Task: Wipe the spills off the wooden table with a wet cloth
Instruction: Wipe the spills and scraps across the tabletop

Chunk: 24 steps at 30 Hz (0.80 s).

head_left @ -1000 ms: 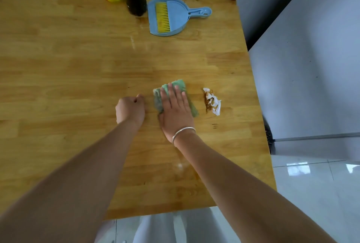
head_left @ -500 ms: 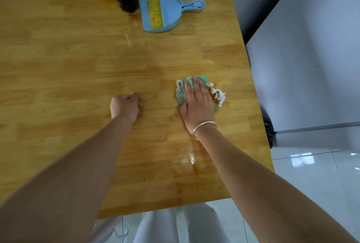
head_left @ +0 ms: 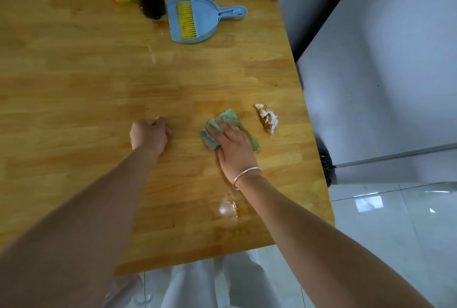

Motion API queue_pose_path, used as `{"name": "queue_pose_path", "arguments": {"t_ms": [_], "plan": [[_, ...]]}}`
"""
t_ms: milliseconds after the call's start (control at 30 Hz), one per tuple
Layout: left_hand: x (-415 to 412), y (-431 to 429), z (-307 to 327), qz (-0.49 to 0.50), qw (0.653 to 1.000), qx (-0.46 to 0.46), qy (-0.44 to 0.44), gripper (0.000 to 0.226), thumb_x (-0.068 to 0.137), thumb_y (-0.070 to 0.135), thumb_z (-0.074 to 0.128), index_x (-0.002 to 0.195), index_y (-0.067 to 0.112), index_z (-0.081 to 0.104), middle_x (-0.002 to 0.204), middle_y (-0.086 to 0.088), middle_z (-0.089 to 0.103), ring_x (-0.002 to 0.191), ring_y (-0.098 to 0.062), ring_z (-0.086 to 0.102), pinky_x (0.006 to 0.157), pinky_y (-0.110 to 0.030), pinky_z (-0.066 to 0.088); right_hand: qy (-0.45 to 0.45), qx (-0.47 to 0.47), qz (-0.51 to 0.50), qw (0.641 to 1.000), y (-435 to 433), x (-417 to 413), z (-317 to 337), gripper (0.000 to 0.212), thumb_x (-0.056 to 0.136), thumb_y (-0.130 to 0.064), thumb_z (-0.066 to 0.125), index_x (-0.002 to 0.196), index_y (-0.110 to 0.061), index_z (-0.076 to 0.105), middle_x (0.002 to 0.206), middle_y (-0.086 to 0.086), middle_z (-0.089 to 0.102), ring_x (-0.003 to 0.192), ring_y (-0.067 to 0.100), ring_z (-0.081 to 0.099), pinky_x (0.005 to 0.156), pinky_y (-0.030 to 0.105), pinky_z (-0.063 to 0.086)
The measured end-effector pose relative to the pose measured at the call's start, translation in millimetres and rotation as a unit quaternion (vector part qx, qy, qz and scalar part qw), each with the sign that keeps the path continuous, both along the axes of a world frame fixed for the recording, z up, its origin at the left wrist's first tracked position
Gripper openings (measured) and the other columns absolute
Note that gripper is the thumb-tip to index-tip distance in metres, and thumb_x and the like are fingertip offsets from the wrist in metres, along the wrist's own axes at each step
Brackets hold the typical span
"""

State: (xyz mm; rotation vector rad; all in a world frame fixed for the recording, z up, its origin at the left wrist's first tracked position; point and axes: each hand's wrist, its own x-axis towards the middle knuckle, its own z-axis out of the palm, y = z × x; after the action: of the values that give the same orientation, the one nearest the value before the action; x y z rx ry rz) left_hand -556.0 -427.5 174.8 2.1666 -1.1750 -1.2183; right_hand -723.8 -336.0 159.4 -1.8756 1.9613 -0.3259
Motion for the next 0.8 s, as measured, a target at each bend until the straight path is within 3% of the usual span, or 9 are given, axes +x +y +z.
{"name": "queue_pose_path", "arguments": {"t_ms": [67,167,333,433,500,533,633,667,800], "plan": [[0.4,-0.1,1.3,-0.004,1.000,0.002,-0.004,0.042,0.093,0.026,0.048,0.055,0.016,0.060,0.056,-0.003,0.056,0.047,-0.019,0.046,0.049,-0.023,0.037,-0.010,-0.004,0.031,0.999,5.1,-8.6,7.4,0.048,0.095,-0.010,0.042,0.141,-0.025,0.045,0.152,-0.001,0.036,0.142,0.021,0.029,0.113,0.037,0.023],[-0.7,1.2,6.1,-0.011,1.000,0.015,-0.013,0.042,0.094,0.025,0.046,0.055,0.016,0.060,0.057,-0.003,0.055,0.047,-0.019,0.046,0.048,-0.024,0.036,-0.044,-0.057,0.002,0.997,15.9,-25.9,27.9,0.043,0.088,-0.012,0.043,0.127,-0.018,0.059,0.127,0.006,0.061,0.117,0.028,0.053,0.095,0.039,0.043],[-10.8,-0.3,7.6,0.015,0.998,0.025,-0.050,0.049,0.100,0.028,0.042,0.056,0.016,0.060,0.067,-0.004,0.062,0.049,-0.018,0.050,0.049,-0.025,0.042,-0.079,-0.144,-0.237,0.957,16.4,-67.4,57.1,0.042,0.091,-0.015,0.036,0.128,-0.017,0.056,0.116,0.002,0.063,0.097,0.017,0.057,0.075,0.033,0.050],[-14.2,-5.5,9.8,0.015,0.997,0.051,-0.063,0.049,0.102,0.026,0.039,0.062,0.011,0.062,0.071,-0.004,0.064,0.049,-0.017,0.049,0.048,-0.025,0.041,-0.149,-0.145,-0.366,0.907,13.1,-95.5,63.9,0.043,0.096,-0.011,0.034,0.135,-0.017,0.050,0.123,0.000,0.059,0.095,0.007,0.051,0.080,0.011,0.046],[-14.8,-8.8,12.0,0.004,0.996,0.066,-0.062,0.047,0.102,0.025,0.039,0.067,0.009,0.065,0.065,-0.002,0.061,0.049,-0.018,0.049,0.050,-0.027,0.042,-0.171,-0.102,-0.402,0.894,12.3,-111.5,58.8,0.044,0.098,-0.010,0.033,0.140,-0.018,0.045,0.129,0.001,0.057,0.094,0.004,0.047,0.073,-0.006,0.035],[-15.5,-8.9,11.3,-0.003,0.996,0.068,-0.059,0.046,0.101,0.026,0.040,0.066,0.010,0.066,0.063,-0.002,0.060,0.048,-0.019,0.049,0.053,-0.027,0.043,-0.169,-0.077,-0.402,0.897,11.7,-116.2,53.9,0.045,0.099,-0.012,0.033,0.141,-0.020,0.044,0.130,0.002,0.057,0.095,0.004,0.048,0.076,-0.004,0.035],[-28.3,-4.4,9.1,-0.046,0.997,0.052,-0.044,0.047,0.100,0.027,0.042,0.060,0.016,0.063,0.060,-0.002,0.059,0.049,-0.019,0.050,0.049,-0.025,0.039,-0.149,-0.010,-0.364,0.919,6.7,-119.0,34.5,0.045,0.097,-0.029,0.031,0.141,-0.034,0.041,0.125,0.009,0.057,0.095,0.016,0.057,0.091,0.033,0.050],[-35.5,-1.6,8.8,-0.064,0.996,0.044,-0.035,0.047,0.100,0.029,0.042,0.060,0.016,0.063,0.061,-0.002,0.058,0.050,-0.018,0.050,0.048,-0.024,0.038,-0.149,0.013,-0.356,0.922,4.9,-118.0,30.8,0.045,0.096,-0.032,0.031,0.140,-0.037,0.041,0.124,0.009,0.055,0.092,0.017,0.057,0.091,0.038,0.051],[-60.7,8.4,6.7,-0.123,0.991,0.040,0.011,0.048,0.100,0.033,0.045,0.059,0.016,0.063,0.059,-0.003,0.056,0.051,-0.019,0.050,0.050,-0.024,0.040,-0.211,0.016,-0.375,0.903,-2.5,-118.0,28.9,0.042,0.097,-0.027,0.033,0.135,-0.032,0.049,0.120,0.007,0.054,0.079,0.006,0.055,0.083,0.033,0.051]]}}
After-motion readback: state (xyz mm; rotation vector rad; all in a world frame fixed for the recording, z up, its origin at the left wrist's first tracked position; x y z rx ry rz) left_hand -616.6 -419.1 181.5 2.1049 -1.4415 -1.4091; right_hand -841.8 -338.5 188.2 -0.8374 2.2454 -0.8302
